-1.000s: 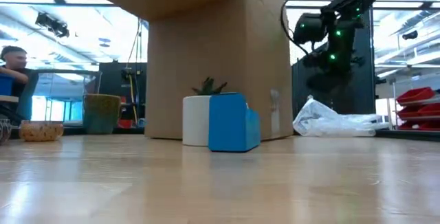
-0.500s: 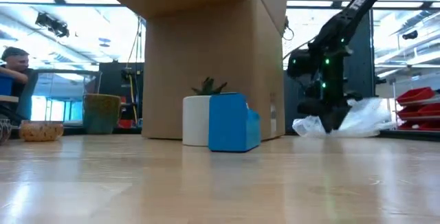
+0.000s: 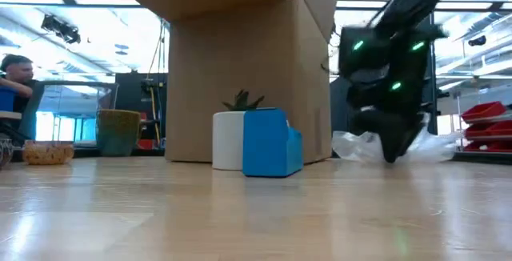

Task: Wrap mug
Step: Prepare the bubble wrap on the table

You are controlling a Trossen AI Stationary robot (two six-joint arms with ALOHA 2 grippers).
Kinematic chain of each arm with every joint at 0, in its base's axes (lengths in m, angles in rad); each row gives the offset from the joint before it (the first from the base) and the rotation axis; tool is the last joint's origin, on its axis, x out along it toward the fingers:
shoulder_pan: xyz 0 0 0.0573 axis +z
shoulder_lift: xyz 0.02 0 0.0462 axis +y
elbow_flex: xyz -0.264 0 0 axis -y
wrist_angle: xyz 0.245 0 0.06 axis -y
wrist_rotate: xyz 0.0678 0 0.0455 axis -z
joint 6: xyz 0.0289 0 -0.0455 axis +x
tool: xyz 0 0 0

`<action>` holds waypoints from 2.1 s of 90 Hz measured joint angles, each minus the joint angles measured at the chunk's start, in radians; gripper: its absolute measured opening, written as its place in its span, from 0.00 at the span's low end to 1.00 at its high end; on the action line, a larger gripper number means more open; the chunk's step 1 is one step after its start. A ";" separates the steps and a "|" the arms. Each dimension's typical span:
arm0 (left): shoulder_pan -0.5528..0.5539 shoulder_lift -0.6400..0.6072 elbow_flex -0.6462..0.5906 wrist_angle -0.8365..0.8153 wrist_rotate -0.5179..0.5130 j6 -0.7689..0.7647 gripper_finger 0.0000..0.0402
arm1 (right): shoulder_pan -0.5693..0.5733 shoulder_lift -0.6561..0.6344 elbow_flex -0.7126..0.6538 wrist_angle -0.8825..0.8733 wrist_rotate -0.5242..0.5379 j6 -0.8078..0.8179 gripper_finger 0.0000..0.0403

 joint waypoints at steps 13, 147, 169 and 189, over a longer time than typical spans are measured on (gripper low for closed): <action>-0.002 0.000 0.000 0.000 0.000 -0.025 0.33 | 0.278 -0.063 0.020 -0.004 0.011 0.149 0.25; 0.040 0.000 0.000 0.077 -0.001 0.209 0.33 | 0.115 -0.216 0.101 0.007 -0.096 0.178 0.17; 0.040 0.000 0.000 0.077 -0.001 0.208 0.33 | 0.200 -0.216 0.112 -0.005 0.092 0.126 0.01; 0.040 0.000 0.000 0.077 -0.001 0.209 0.33 | 0.321 -0.312 0.262 -0.027 0.381 -0.044 0.00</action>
